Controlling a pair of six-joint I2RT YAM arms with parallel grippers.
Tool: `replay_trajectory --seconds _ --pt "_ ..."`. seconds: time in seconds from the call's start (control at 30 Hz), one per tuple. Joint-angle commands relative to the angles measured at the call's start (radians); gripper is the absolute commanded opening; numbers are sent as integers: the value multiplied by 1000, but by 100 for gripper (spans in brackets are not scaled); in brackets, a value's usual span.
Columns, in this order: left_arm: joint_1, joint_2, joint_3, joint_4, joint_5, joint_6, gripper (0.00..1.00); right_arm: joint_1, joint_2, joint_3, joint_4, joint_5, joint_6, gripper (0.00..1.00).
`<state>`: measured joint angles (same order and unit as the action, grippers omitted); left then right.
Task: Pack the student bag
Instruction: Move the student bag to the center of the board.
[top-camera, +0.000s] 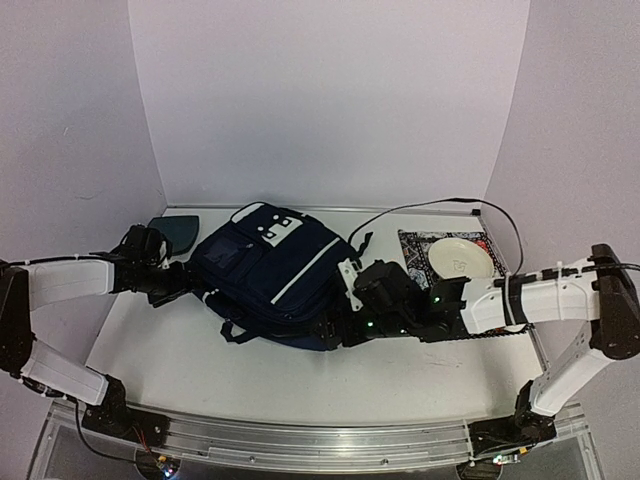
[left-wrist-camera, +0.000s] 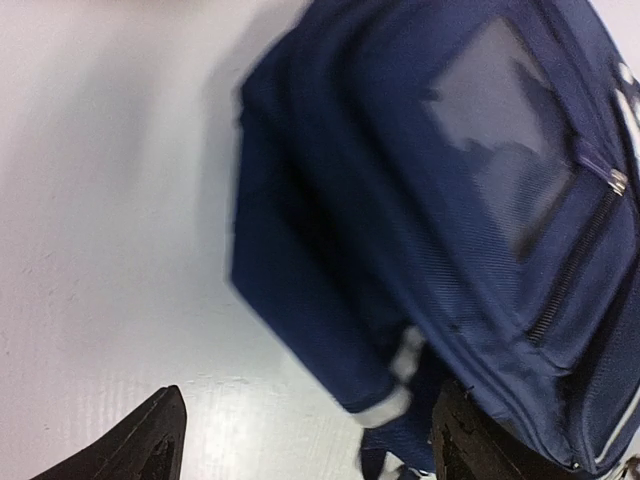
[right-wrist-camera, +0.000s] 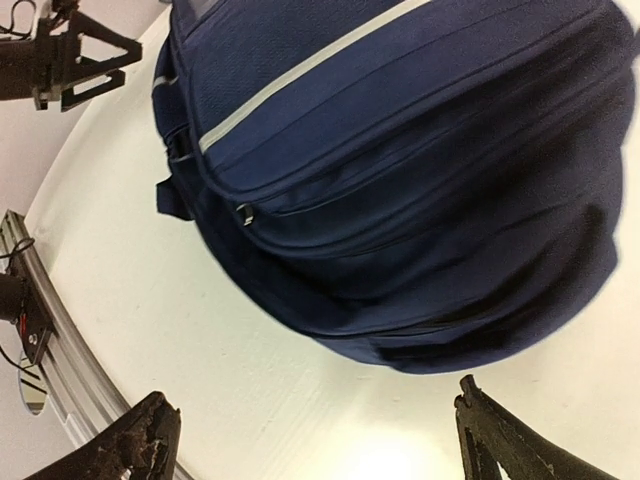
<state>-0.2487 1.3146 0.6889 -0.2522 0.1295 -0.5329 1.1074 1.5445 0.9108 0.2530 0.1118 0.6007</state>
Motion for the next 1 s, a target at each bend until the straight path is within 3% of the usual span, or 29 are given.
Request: replay_trajectory --seconds 0.0,0.3,0.53,0.73,0.97 --pt "58 45 -47 177 91 -72 84 24 83 41 16 -41 76 97" --pt "62 191 -24 349 263 -113 73 17 219 95 42 15 95 97" --pt "52 252 -63 430 372 -146 34 -68 290 143 54 39 65 94" --pt "-28 207 -117 492 389 -208 0 -172 298 150 64 50 16 92" --pt "-158 128 -167 571 338 -383 0 -182 230 150 52 15 -84 96"
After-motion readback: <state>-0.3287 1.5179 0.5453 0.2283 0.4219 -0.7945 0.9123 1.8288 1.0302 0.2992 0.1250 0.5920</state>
